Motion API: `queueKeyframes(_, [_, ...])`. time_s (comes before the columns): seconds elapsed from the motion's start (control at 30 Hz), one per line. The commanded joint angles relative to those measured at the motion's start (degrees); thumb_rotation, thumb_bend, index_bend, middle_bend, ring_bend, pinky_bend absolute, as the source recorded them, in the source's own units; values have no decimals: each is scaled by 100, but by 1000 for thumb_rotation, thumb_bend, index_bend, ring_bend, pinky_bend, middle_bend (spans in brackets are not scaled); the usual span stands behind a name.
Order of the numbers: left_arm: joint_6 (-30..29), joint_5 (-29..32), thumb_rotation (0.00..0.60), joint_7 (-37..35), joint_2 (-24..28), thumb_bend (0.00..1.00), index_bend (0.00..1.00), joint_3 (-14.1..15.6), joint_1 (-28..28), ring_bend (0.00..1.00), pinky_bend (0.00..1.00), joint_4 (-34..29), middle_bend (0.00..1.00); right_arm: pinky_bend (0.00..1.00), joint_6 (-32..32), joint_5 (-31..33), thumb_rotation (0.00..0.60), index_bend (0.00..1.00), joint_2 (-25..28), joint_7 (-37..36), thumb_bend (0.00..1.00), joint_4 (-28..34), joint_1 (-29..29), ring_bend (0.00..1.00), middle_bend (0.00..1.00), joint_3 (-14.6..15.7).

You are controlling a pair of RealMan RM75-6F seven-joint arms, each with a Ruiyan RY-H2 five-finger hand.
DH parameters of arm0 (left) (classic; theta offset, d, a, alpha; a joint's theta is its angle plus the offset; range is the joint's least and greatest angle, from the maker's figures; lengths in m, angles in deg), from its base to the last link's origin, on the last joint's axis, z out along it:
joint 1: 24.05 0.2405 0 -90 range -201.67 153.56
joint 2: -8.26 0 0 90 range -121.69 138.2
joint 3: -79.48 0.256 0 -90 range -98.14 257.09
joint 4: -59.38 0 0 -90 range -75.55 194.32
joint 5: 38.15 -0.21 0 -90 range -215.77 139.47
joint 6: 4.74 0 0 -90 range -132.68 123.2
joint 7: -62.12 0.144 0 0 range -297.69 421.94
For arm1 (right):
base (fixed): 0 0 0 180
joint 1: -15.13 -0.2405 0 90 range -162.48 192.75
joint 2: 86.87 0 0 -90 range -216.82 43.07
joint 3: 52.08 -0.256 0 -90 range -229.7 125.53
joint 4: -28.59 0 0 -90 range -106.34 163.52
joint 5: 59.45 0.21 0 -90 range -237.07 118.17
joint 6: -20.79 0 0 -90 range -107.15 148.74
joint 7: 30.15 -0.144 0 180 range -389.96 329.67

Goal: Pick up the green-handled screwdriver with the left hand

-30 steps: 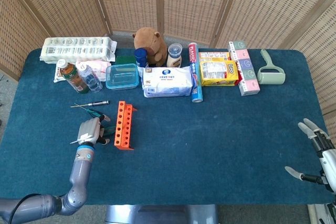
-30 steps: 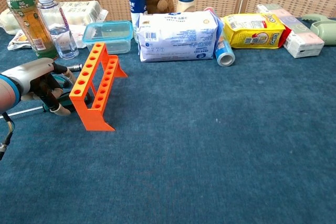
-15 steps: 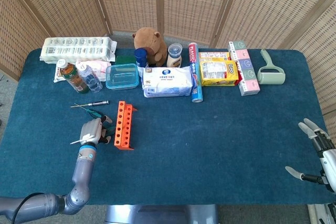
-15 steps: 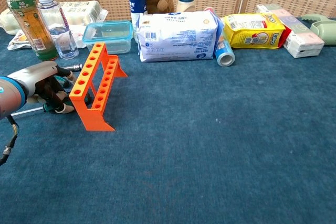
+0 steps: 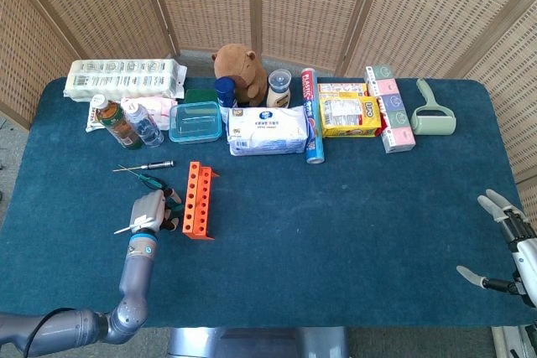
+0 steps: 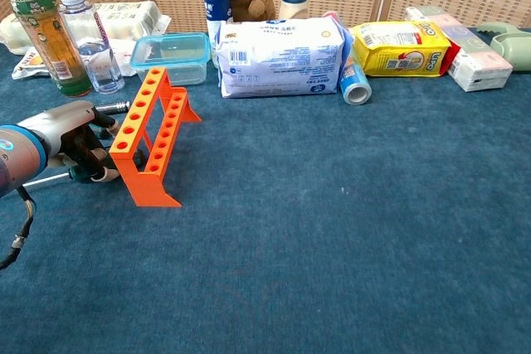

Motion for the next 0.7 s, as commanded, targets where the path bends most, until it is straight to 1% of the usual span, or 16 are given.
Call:
queueKeyframes(0.03, [-22,13,600,12,19,459,488,-3,5,916,961,-16,874,0,0,2,600,0,-1,-5,0,-4,0,0,28,1])
queueKeyframes(0.2, [-70,-29,600,-16,125,495,508,8,55,918,961,-129,874,0,0,11,600,0,-11,-1,0,-15,-3,0,29,-4])
queueKeyframes(0.43, [-123,-64,600,-48,352,512,512,5,133,919,961,-356,875,0,12,4,600,0,-11,21,0,-6,5,0,29,0])
queueKeyframes(0.7, [-219,-199,600,-60,737,515,512,43,232,918,961,-824,875,0,12,-2,600,0,-17,52,0,7,7,0,29,6])
